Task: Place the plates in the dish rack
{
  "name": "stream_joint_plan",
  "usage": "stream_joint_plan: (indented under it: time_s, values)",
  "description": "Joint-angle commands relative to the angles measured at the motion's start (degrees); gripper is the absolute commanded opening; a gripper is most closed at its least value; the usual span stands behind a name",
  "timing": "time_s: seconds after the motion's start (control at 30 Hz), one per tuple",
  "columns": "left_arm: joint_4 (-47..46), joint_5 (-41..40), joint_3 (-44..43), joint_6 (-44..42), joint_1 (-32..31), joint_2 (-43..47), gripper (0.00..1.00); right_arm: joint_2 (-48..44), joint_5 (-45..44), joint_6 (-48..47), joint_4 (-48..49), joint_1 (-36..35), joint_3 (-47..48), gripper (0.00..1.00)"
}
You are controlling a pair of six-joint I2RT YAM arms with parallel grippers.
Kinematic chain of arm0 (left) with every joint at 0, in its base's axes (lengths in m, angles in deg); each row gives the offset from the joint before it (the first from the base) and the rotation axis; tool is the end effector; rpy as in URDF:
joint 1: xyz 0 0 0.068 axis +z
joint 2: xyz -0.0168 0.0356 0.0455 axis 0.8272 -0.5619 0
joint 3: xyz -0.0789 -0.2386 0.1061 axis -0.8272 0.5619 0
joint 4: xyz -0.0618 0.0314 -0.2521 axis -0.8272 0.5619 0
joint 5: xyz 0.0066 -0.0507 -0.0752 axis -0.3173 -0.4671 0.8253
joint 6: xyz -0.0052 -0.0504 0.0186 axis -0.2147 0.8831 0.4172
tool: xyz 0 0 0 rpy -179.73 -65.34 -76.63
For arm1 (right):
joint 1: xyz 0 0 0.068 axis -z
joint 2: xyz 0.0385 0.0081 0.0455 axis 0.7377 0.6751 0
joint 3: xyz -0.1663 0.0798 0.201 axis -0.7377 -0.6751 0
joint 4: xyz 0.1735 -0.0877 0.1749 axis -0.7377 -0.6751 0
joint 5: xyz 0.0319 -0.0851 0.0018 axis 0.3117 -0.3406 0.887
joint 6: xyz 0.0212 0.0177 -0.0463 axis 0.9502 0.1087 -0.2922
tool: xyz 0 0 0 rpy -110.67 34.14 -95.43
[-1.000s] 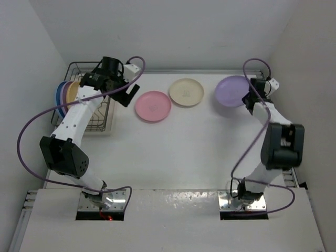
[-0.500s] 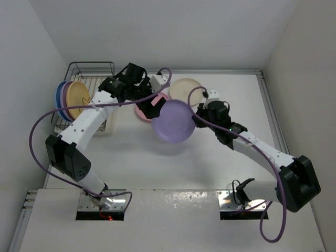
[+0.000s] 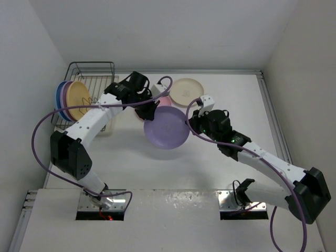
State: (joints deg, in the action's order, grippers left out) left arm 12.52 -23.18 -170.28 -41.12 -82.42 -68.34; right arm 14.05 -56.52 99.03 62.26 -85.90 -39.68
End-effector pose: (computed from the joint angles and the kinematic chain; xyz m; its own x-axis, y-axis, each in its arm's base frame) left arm 0.2966 -0.1618 0.3314 -0.5459 0.5734 -0.6109 0.7732 0.6255 -0.1039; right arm 0.2020 0.1553 0.2714 -0.4468 0.1423 -0.8832 -0.4000 0.8513 0.3395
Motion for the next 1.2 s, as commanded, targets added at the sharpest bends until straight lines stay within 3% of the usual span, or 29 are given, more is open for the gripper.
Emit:
stream_joint_plan:
  time_s: [0.0, 0.03, 0.07, 0.13, 0.17, 0.23, 0.27, 0.37, 0.53, 0.7, 0.87, 1.17]
  values:
    - [-2.30, -2.91, -0.89, 0.23, 1.64, 2.56, 0.00, -2.20, 0.07, 1.43, 5.37, -0.56, -1.00, 0.00]
    - [-2.30, -5.18, -0.90, 0.23, 1.65, 4.04, 0.00, -2.20, -0.98, 1.78, 5.20, -0.39, -1.01, 0.02]
    - [-2.30, -7.03, -1.68, 0.93, 1.65, 4.57, 0.00, -2.20, -1.51, 2.22, 4.33, -0.56, -0.66, 0.26]
    - [-2.30, -12.12, -3.08, 2.24, 3.49, 5.36, 0.00, -1.50, -3.61, 2.40, 3.10, -0.48, 0.39, 0.47]
    - [-2.30, -18.33, -4.92, 3.04, 4.28, 5.37, 0.00, -1.50, -3.97, 2.31, 1.44, -0.56, 0.75, 0.65]
    - [-2.83, -26.87, -7.30, 6.45, 7.61, 5.37, 0.00, -1.50, -5.98, 2.22, 0.28, -0.48, 0.84, 0.74]
    - [-3.96, -40.05, -9.23, 8.39, 8.67, 5.37, 0.00, -1.76, -6.43, 2.05, -0.42, -0.56, 0.93, 0.75]
    - [-9.40, -62.42, -9.86, 10.78, 13.15, 6.06, 0.00, -2.20, -8.45, 1.52, -1.21, -0.48, 0.40, 0.78]
    - [-26.19, -72.96, -2.84, 10.25, 16.85, 11.16, 0.00, -2.82, -9.51, 0.55, -2.80, -0.21, 0.40, 0.78]
    - [-38.94, -86.12, 6.99, 3.68, 16.33, 9.16, 0.00, -2.20, -9.78, -0.24, -4.38, 0.14, 2.50, 0.78]
    - [-43.42, -88.26, 11.75, 2.60, 17.55, 7.30, 0.00, -0.19, -9.60, -1.99, -7.63, 0.49, 7.24, 0.78]
    - [-47.39, -83.26, 20.10, 5.06, 22.04, 9.41, 0.00, 1.31, -9.07, -2.00, -10.36, 0.58, 11.03, 0.78]
